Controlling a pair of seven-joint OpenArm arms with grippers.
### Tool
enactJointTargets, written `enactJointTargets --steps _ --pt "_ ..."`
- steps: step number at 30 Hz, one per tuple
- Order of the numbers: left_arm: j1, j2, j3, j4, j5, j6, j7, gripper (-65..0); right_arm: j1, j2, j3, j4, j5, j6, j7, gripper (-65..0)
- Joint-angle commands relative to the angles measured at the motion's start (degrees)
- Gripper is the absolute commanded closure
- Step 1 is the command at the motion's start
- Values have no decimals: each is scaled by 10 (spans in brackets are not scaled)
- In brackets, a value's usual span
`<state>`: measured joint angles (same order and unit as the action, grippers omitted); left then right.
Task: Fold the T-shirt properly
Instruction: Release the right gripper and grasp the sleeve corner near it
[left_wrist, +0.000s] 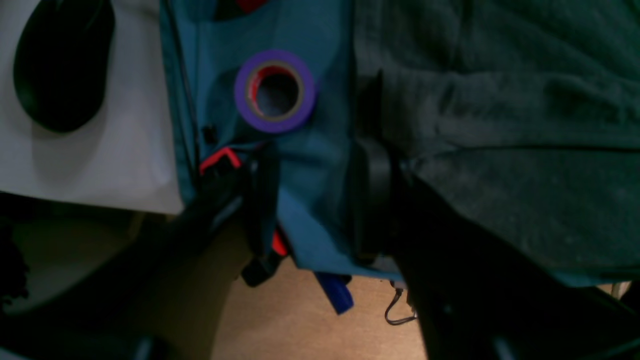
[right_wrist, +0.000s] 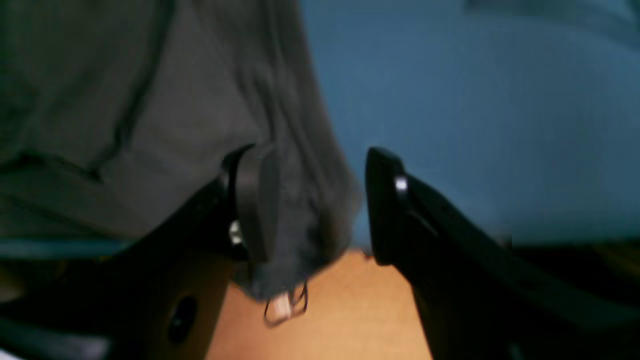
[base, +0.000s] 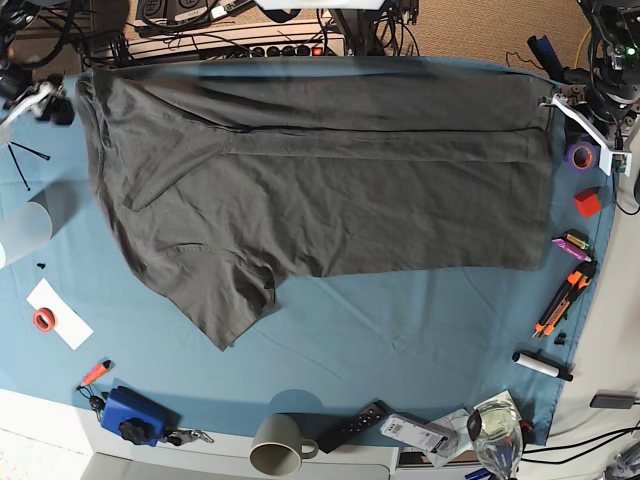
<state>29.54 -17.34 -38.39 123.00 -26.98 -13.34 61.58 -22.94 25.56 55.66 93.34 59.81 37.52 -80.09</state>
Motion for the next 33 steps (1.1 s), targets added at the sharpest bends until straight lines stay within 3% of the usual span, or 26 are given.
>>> enactJointTargets --steps 1,5,8,14,22,33 --pt "1 -7 -4 9 0 2 -12 -249 19 21 11 9 10 2 14 -280" --pt "1 -7 -4 9 -25 2 -16 -249 103 31 14 9 5 2 43 -279" --pt "1 -7 -4 9 -52 1 -16 -249 165 37 -5 7 -36 2 44 -279" --pt "1 -6 -4 10 -52 -3 -14 -249 222 39 -137 7 -147 1 111 -279" --pt "2 -6 -4 12 -52 -3 -12 -249 341 35 -316 -47 -342 -42 203 -279" --pt "1 -6 -4 12 -52 -3 -12 -249 529 35 -465 -361 -349 -39 230 -279"
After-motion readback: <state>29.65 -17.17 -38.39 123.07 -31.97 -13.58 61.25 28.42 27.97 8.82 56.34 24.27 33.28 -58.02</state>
